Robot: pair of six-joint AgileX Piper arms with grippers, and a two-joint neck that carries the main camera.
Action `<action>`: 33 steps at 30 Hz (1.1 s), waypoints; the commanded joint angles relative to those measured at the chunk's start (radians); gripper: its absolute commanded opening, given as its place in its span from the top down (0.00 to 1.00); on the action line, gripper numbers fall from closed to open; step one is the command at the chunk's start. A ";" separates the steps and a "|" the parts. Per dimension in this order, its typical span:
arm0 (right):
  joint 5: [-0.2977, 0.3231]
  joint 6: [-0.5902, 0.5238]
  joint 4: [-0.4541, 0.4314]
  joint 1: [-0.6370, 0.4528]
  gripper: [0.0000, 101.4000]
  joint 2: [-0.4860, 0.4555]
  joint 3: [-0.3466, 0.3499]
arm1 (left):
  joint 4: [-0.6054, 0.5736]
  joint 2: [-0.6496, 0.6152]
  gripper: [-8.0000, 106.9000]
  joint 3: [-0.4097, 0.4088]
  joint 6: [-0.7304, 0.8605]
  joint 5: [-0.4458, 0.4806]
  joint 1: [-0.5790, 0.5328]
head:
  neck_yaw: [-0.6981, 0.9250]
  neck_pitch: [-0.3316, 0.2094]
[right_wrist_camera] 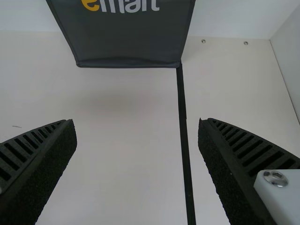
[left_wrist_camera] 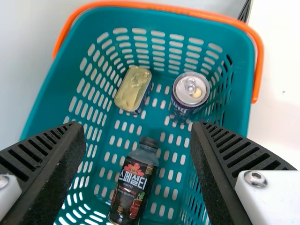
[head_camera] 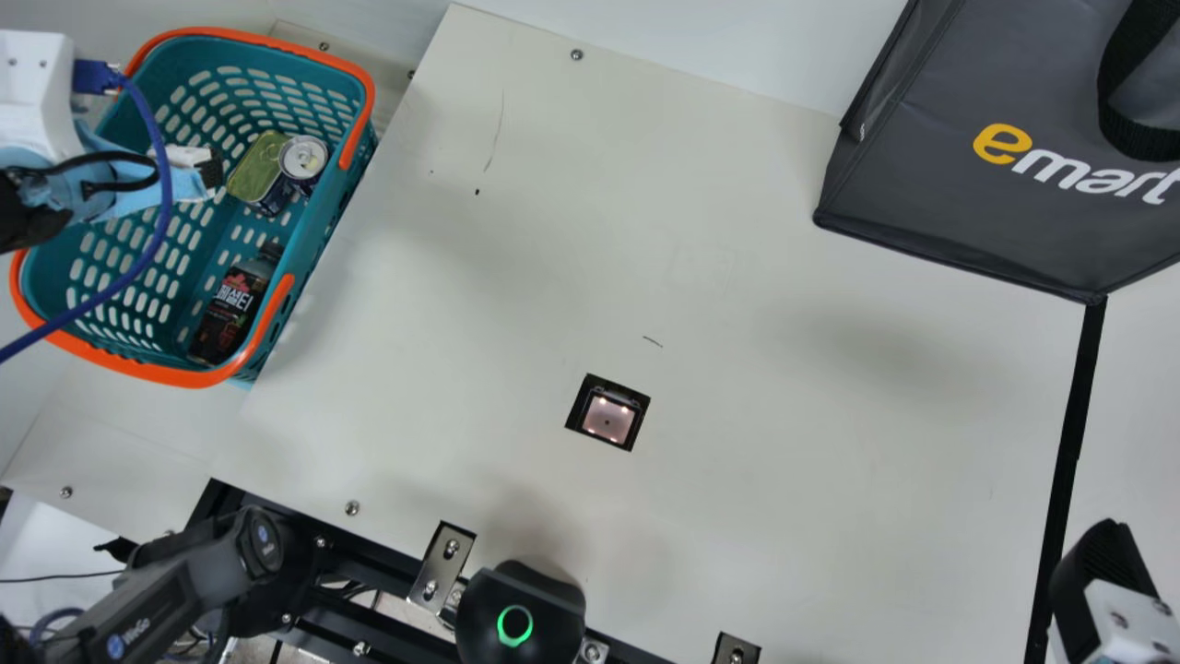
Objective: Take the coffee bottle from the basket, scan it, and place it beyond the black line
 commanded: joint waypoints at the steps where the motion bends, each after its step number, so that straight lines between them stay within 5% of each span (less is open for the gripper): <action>1: 0.000 0.000 0.000 0.000 0.10 0.000 0.000 | -0.018 0.015 0.15 0.014 0.031 -0.016 0.005 | 0.004 -0.026; 17: 0.000 0.000 0.000 0.000 0.10 0.000 0.000 | -0.162 0.193 0.15 0.044 0.296 -0.113 0.066 | 0.004 -0.026; 33: -0.001 0.000 0.000 0.000 0.10 0.000 0.000 | -0.148 0.329 0.15 -0.013 0.395 -0.090 0.073 | 0.004 -0.026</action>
